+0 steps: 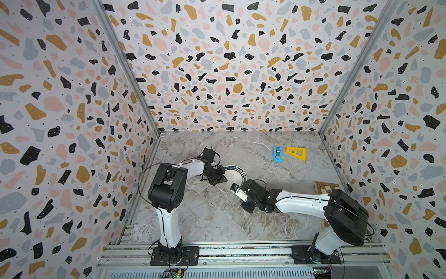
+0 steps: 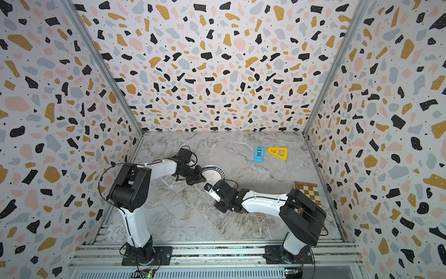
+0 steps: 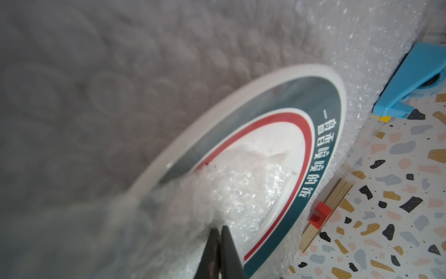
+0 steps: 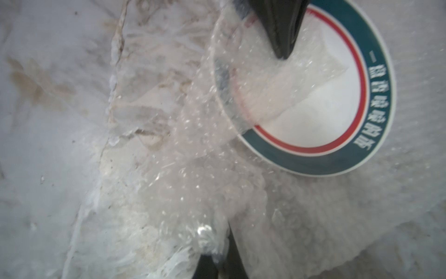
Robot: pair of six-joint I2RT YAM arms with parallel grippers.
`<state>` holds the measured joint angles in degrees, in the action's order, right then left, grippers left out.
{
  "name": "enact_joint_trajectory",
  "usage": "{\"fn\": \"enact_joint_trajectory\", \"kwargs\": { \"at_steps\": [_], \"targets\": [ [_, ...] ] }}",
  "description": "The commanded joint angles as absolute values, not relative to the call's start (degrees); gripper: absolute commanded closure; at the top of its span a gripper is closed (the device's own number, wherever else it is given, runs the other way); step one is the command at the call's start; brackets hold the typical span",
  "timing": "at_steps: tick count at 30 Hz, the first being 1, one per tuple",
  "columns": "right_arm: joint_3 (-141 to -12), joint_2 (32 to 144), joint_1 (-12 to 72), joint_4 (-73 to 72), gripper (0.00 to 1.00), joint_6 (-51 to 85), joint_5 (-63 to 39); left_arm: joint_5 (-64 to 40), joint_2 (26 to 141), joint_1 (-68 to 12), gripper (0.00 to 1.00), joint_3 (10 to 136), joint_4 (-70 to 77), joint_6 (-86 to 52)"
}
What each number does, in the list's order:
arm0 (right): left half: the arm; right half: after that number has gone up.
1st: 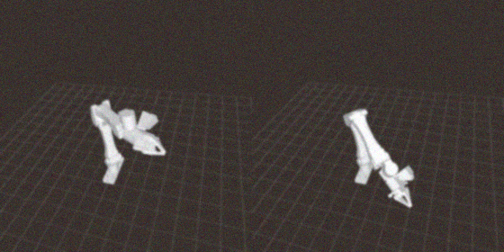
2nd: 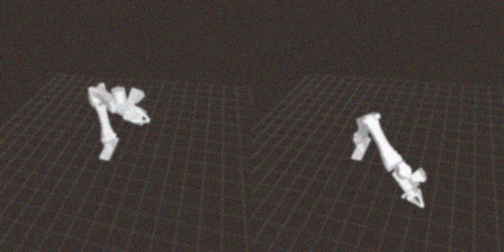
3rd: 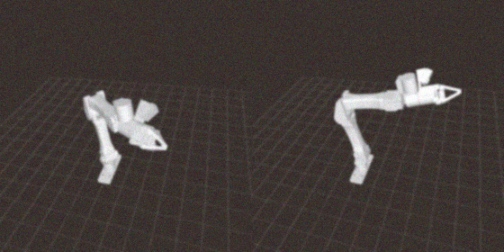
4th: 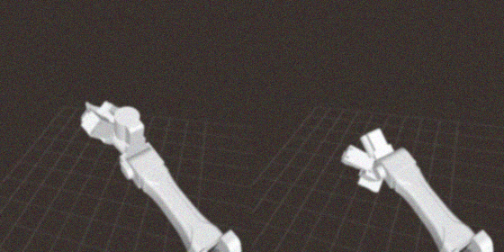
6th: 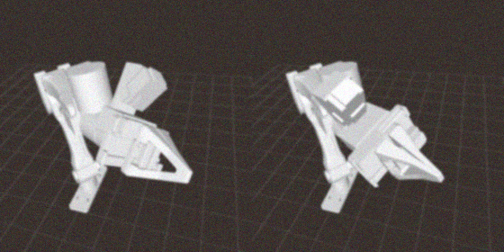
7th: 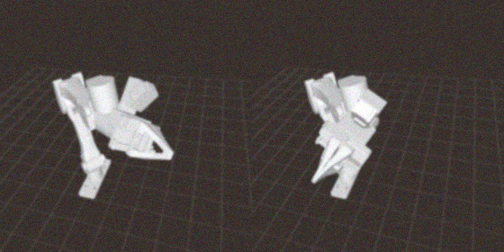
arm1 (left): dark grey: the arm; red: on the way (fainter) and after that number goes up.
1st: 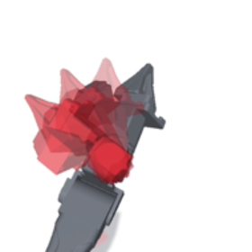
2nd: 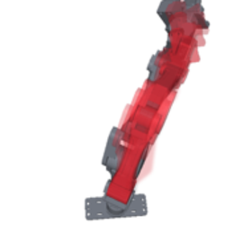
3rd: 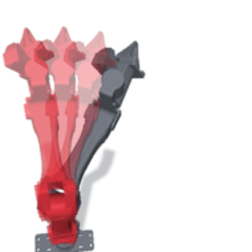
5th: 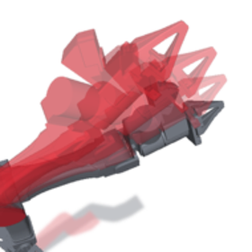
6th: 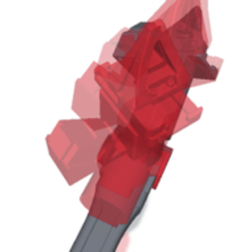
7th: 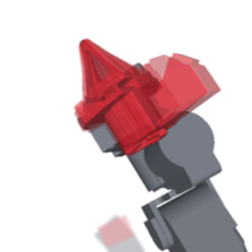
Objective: Wrap dinner plates in bubble wrap
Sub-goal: Wrap the plate in the bubble wrap.
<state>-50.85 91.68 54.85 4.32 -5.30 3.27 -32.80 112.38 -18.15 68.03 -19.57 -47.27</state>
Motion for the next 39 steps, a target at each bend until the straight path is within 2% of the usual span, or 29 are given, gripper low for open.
{"fn": "enact_joint_trajectory", "kwargs": {
  "at_steps": [1, 9, 15, 19, 21, 22, 25, 32, 36, 37, 39],
  "targets": [
    [-55.5, 93.3, 51.7, 4.0, 0.96, -9.7, 0.5, -30.2, 115.7, -18.5, 0.93, 67.1, -21.8, -46.8],
    [-69.9, 105.6, 47.0, 5.5, 0.95, -16.2, -4.0, -30.9, 116.5, -18.5, 0.92, 67.2, -21.7, -46.8],
    [-78.9, 114.8, 44.4, 7.3, 0.89, -16.0, -6.7, -31.6, 117.0, -18.5, 0.92, 66.9, -21.4, -47.0],
    [-82.2, 118.4, 43.9, 8.3, 0.74, -14.3, -6.9, -32.5, 117.1, -18.4, 0.92, 66.7, -21.4, -47.1],
    [-82.3, 118.7, 43.7, 8.3, 0.58, -13.2, -6.8, -33.0, 116.8, -18.1, 0.92, 66.5, -21.3, -47.1],
    [-82.3, 118.8, 43.4, 8.4, 0.54, -12.5, -7.0, -33.3, 116.6, -17.9, 0.92, 66.3, -21.2, -47.1],
    [-81.7, 118.8, 42.5, 8.3, 0.52, -10.7, -8.5, -34.2, 115.8, -17.0, 0.90, 65.8, -20.7, -47.4],
    [-80.1, 119.6, 41.9, 7.7, 0.60, -8.0, -7.3, -37.6, 111.5, -15.5, 0.85, 67.3, -21.2, -47.2],
    [-78.8, 119.3, 40.8, 6.9, 0.89, -6.5, -9.0, -37.5, 108.1, -15.3, 0.81, 69.1, -23.0, -46.3],
    [-78.4, 119.1, 40.3, 6.6, 0.93, -5.9, -10.2, -37.9, 107.4, -15.2, 0.81, 69.5, -23.3, -46.2],
    [-77.7, 118.5, 39.6, 5.9, 0.97, -4.8, -11.9, -38.5, 106.6, -15.2, 0.79, 69.7, -23.5, -46.1]
  ]
}}
